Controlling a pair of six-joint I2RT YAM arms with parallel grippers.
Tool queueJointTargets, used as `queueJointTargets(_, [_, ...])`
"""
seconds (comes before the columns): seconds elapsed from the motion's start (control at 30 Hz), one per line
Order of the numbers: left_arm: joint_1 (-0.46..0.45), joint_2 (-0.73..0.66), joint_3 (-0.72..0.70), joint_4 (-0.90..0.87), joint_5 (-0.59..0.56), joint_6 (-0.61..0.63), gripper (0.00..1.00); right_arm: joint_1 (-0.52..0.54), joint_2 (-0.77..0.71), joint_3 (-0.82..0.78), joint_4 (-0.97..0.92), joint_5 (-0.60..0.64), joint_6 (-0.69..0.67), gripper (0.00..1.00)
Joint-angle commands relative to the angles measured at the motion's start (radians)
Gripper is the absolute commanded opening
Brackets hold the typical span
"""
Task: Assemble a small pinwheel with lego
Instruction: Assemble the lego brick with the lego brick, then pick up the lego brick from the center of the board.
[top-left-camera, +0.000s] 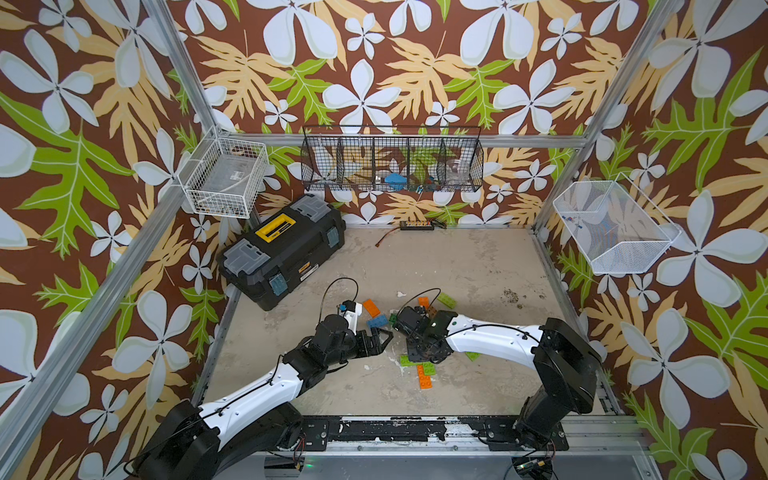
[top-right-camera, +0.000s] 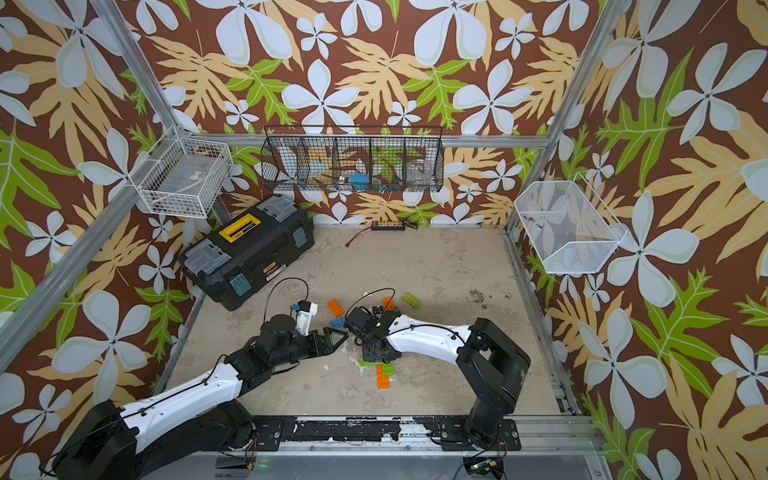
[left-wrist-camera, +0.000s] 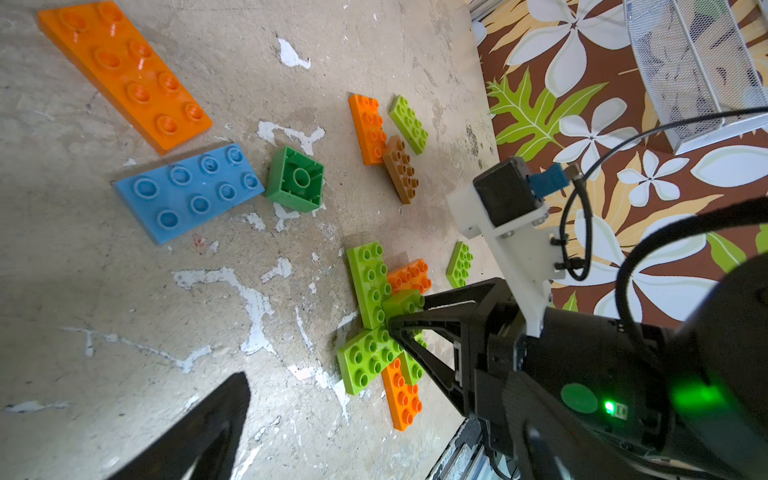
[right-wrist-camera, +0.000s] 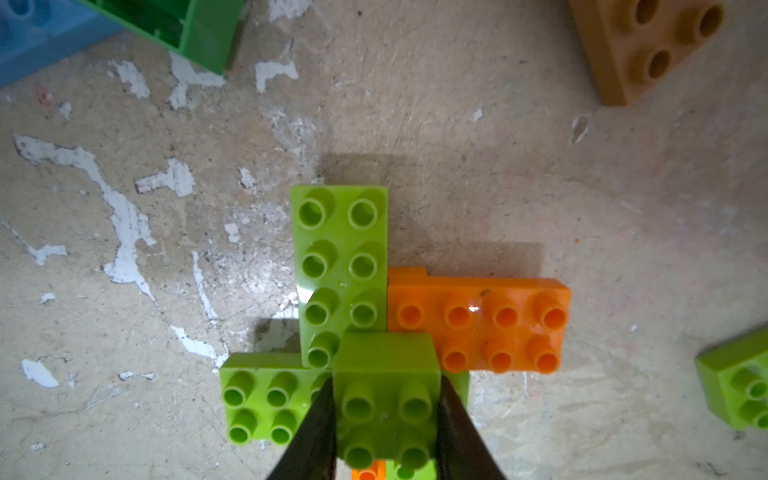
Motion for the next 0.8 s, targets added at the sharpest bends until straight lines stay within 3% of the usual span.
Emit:
queueJointTargets(0.0, [0.002,0.005,-0.003,0.015,0.011,0.005,0.98,0.001,0.032,-0.024,-0.054,-0.029,0.007,0.00])
queueJointTargets(0.2, [0.003,0.006,0.001,0.008,0.013,0.011,0.98,0.016,0.067,-0.017,-0.065,-0.040,0.002,0.00])
queueJointTargets(0.47, [0.003,0.013,0.021,-0.021,-0.006,0.027,0.98,-0.022,-0.036,0.059,-0.135,0.022,-0.031,0.00])
queueJointTargets(0.63, [0.003,0.048,0.067,-0.062,-0.023,0.058,0.98,-0.117,-0.118,0.082,-0.150,0.019,-0.119,0.00])
queueJointTargets(0.77, [0.003,0.119,0.140,-0.098,-0.036,0.103,0.98,-0.274,-0.138,0.112,-0.175,0.030,-0.269,0.00])
